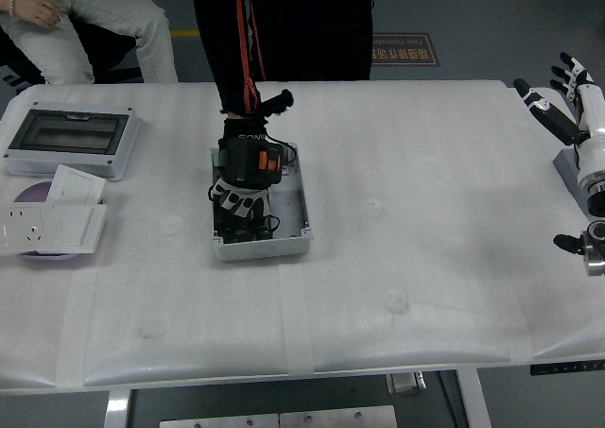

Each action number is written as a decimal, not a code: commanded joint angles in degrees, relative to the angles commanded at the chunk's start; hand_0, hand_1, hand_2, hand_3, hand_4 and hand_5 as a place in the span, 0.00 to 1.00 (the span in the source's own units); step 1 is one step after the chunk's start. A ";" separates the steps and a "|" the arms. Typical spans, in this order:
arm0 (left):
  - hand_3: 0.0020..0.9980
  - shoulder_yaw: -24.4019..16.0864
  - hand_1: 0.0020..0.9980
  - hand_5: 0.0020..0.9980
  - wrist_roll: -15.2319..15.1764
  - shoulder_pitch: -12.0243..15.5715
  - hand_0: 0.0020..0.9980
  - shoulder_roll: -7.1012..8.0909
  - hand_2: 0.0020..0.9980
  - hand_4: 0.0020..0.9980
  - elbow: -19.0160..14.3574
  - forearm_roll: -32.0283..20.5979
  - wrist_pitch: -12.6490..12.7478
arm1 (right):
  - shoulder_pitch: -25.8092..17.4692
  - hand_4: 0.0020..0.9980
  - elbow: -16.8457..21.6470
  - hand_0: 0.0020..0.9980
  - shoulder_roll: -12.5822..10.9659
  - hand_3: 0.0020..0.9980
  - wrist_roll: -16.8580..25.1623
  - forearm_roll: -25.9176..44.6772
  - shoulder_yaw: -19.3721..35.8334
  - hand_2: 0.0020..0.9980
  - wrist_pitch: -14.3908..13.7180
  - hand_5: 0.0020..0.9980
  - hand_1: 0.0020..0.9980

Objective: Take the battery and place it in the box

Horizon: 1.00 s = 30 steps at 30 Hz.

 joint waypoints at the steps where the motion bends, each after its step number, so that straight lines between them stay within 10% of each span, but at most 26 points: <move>1: 0.51 -0.04 0.61 0.37 0.00 0.01 0.37 0.02 0.53 0.85 0.00 0.02 0.01 | -0.03 0.95 -0.01 1.00 0.02 0.97 -0.03 -0.05 0.07 0.91 -0.05 0.60 0.87; 30: 0.51 0.50 0.61 0.36 -0.20 -0.12 0.37 -0.32 0.57 0.86 0.08 -1.03 0.07 | -0.71 0.95 -0.22 0.99 -0.10 0.95 -0.25 -0.52 1.35 0.91 -0.42 0.62 0.86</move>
